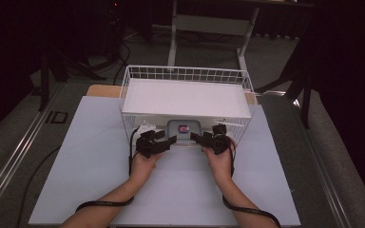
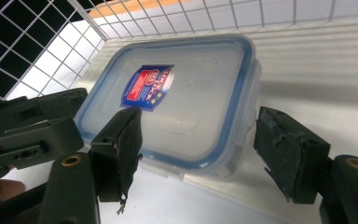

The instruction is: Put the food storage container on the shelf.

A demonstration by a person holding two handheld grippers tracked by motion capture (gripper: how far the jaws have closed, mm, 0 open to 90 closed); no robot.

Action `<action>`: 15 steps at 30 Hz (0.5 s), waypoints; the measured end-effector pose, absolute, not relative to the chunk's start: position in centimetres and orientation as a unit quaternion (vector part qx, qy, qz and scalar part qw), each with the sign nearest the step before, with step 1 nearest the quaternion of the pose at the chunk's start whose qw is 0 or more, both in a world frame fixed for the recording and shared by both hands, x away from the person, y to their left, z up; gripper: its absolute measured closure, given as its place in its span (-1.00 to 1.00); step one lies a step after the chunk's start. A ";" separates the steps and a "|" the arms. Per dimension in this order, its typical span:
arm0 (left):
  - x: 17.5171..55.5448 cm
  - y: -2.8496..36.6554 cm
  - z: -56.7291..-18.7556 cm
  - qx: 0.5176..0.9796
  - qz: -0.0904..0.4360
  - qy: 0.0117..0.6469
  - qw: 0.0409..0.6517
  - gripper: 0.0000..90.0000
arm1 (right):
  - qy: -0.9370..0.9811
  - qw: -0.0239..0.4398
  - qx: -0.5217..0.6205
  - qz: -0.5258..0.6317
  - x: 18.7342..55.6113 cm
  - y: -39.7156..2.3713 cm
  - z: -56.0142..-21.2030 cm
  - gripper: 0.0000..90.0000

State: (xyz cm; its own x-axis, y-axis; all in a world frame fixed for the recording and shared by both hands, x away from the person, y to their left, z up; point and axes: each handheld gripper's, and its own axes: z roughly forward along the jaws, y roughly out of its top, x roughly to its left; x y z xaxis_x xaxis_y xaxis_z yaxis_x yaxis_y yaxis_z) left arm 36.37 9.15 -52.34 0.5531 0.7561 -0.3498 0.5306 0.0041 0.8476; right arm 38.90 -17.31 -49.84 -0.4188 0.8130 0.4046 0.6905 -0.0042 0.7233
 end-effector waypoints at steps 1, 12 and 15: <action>36.1 9.3 -52.2 0.700 0.107 0.460 0.536 -0.16 | 0.705 0.074 0.529 0.466 38.7 -17.4 -49.8 -0.29; 32.5 11.2 -50.7 0.726 0.099 0.433 0.524 -0.45 | 0.736 0.100 0.489 0.457 34.9 -17.4 -48.9 -0.25; 31.6 11.6 -50.3 0.736 0.097 0.425 0.518 -0.62 | 0.745 0.113 0.482 0.447 34.2 -17.0 -48.7 -0.12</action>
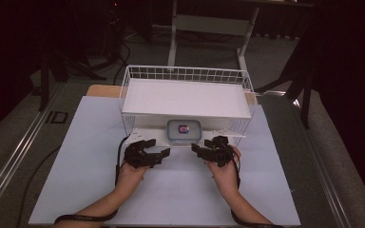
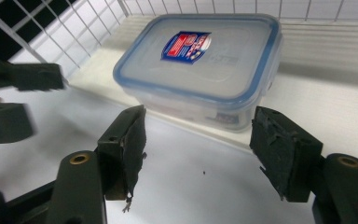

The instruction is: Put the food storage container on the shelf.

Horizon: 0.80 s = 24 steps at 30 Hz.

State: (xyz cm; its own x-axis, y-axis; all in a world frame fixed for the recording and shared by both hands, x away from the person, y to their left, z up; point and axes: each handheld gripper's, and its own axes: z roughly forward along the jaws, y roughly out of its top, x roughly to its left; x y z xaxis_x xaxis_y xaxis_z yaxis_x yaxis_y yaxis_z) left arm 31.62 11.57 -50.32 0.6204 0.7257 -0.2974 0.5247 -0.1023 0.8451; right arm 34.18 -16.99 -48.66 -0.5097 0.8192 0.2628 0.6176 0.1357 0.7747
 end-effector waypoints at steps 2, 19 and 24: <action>30.9 11.8 -50.1 0.741 0.103 0.415 0.517 -0.67 | 0.750 0.122 0.476 0.442 33.7 -16.6 -48.5 -0.02; 25.8 13.2 -50.3 0.761 0.144 0.379 0.507 -0.97 | 0.782 0.134 0.450 0.410 34.0 -14.0 -49.4 1.00; 25.9 12.9 -50.8 0.766 0.150 0.370 0.505 -0.97 | 0.783 0.131 0.455 0.404 34.9 -13.2 -50.2 1.00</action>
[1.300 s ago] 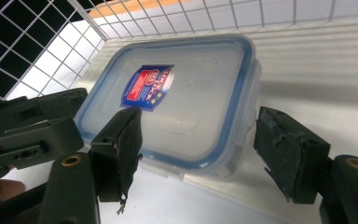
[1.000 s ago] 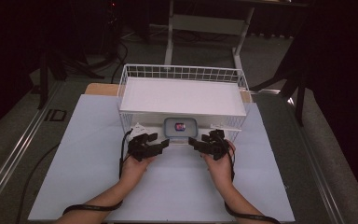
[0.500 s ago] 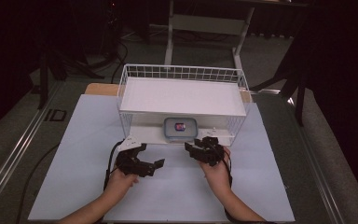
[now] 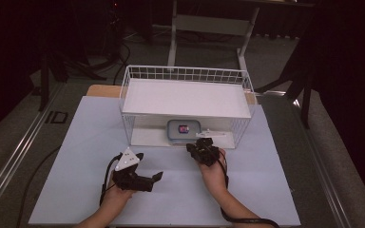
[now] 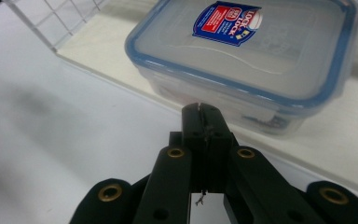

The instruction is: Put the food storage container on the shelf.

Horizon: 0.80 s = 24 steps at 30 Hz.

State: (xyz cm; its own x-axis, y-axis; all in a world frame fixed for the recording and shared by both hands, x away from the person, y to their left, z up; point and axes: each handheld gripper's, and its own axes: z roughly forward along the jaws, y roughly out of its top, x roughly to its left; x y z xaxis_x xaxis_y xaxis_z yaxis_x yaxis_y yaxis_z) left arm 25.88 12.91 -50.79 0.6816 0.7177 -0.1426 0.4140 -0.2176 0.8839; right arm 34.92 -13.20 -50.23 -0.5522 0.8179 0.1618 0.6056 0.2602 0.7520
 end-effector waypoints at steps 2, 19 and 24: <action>25.8 12.7 -50.8 0.770 0.163 0.362 0.499 -0.97 | 0.782 0.130 0.455 0.405 35.2 -12.9 -50.4 1.00; 26.1 13.3 -51.0 0.760 0.166 0.373 0.506 -0.97 | 0.783 0.136 0.452 0.405 37.4 -10.8 -51.3 1.00; 26.1 13.3 -50.9 0.759 0.166 0.374 0.506 -0.97 | 0.783 0.143 0.456 0.397 38.0 -10.6 -51.6 1.00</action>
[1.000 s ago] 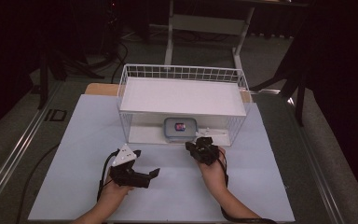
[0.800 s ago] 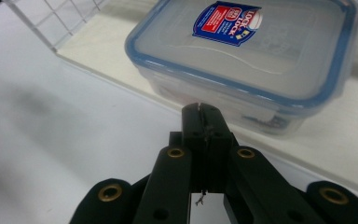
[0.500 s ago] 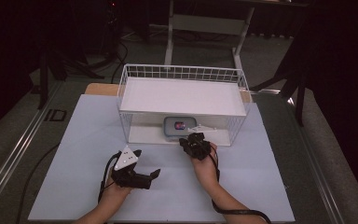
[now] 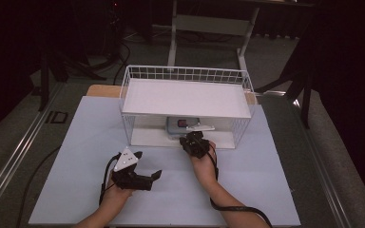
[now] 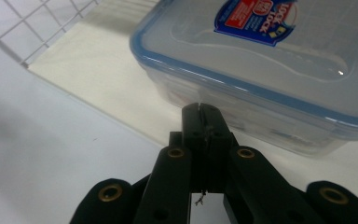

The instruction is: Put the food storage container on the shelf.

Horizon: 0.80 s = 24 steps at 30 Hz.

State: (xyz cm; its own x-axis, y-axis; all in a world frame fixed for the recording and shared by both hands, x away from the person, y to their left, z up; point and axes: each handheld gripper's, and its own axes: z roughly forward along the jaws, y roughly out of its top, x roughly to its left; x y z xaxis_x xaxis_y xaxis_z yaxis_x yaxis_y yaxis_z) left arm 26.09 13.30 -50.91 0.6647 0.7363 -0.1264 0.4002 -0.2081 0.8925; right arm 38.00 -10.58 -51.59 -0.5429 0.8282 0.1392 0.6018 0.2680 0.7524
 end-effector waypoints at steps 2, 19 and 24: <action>26.1 13.3 -50.9 0.759 0.166 0.372 0.508 -0.97 | 0.781 0.146 0.459 0.396 38.3 -10.7 -51.8 1.00; 26.2 13.4 -51.0 0.761 0.164 0.374 0.504 -0.97 | 0.762 0.140 0.486 0.405 40.3 -10.5 -52.0 1.00; 26.2 13.4 -51.0 0.759 0.165 0.374 0.506 -0.97 | 0.764 0.146 0.484 0.401 40.6 -10.2 -52.0 1.00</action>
